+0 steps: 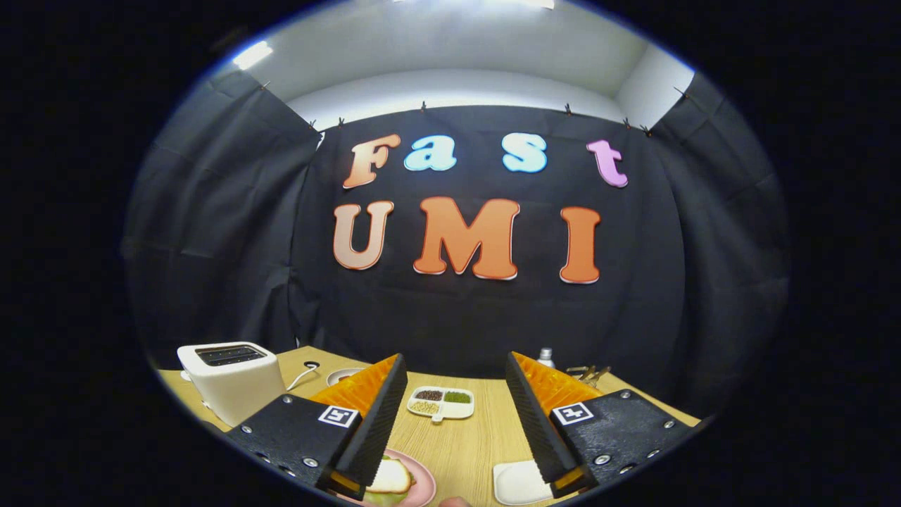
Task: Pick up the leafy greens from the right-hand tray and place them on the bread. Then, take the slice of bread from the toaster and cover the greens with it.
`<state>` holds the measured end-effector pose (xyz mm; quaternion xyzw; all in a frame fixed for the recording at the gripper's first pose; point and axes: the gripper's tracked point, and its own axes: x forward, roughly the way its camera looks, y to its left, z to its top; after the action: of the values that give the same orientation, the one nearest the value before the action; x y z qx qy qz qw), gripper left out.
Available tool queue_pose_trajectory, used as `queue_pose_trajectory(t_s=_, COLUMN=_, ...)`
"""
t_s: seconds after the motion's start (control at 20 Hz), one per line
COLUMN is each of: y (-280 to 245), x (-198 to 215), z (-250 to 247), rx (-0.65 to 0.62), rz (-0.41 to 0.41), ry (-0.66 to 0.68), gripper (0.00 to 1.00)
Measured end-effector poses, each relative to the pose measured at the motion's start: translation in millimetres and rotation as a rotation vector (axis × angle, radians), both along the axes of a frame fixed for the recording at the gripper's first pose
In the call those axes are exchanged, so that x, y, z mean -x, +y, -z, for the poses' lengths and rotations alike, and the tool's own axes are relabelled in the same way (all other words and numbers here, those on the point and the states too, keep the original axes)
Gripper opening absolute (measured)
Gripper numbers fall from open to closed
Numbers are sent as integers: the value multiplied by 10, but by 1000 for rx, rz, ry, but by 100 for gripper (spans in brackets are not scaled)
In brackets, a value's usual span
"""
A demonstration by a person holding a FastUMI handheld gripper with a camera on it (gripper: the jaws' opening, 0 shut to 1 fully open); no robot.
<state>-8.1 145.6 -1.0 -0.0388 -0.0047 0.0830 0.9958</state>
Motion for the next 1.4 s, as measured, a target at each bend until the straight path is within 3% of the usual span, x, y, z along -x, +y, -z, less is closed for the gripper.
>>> queue_pose_trajectory(t_s=0.55, y=-37, x=152, z=-251, rx=13, rz=18, ry=-98, gripper=95)
queue_pose_trajectory(t_s=1.2, y=-139, x=88, z=-91, rx=-18, rz=51, ry=-39, gripper=96)
queue_pose_trajectory(t_s=1.4, y=-77, x=113, z=-71, rx=-26, rz=28, ry=-27, gripper=96)
